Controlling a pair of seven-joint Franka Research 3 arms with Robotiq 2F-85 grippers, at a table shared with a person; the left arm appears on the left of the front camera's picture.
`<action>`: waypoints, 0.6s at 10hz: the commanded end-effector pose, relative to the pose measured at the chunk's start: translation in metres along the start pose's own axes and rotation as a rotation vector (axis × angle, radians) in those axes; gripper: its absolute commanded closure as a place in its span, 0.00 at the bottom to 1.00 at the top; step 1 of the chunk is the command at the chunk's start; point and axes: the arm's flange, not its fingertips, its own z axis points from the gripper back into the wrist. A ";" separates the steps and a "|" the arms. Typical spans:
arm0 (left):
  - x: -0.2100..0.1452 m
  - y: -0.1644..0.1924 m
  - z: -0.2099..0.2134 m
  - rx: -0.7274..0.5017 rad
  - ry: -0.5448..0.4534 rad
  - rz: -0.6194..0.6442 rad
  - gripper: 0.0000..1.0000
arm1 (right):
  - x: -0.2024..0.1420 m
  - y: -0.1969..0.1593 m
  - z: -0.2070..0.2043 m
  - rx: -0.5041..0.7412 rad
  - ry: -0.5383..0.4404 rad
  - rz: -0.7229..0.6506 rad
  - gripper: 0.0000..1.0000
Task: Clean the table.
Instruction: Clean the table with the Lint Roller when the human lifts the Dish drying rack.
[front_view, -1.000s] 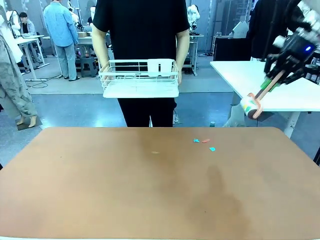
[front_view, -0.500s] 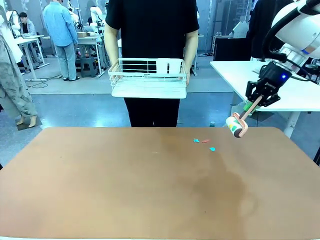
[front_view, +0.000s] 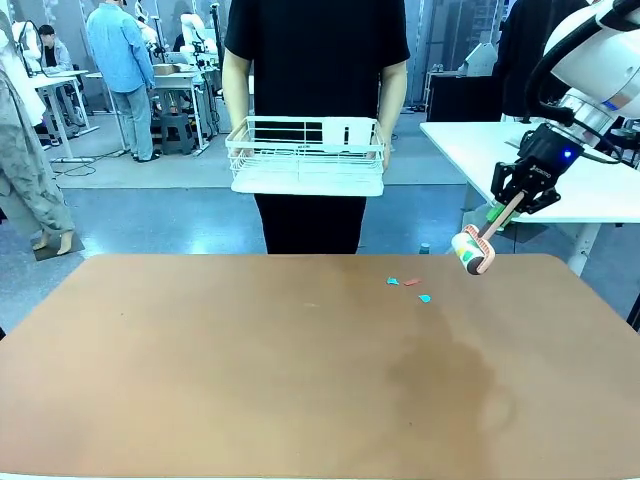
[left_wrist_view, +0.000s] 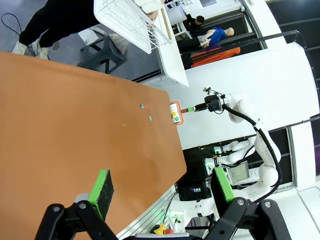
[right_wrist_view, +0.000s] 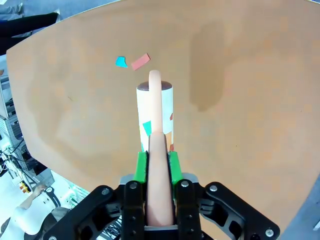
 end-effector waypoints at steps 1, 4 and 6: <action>0.000 -0.002 0.003 -0.020 -0.008 -0.006 0.00 | 0.011 -0.014 -0.021 0.049 -0.018 0.032 0.79; 0.000 -0.002 0.003 -0.020 -0.008 -0.006 0.00 | 0.019 -0.035 -0.053 0.092 -0.066 0.061 0.79; 0.000 -0.002 0.003 -0.020 -0.008 -0.006 0.00 | 0.027 -0.050 -0.058 0.104 -0.033 0.044 0.79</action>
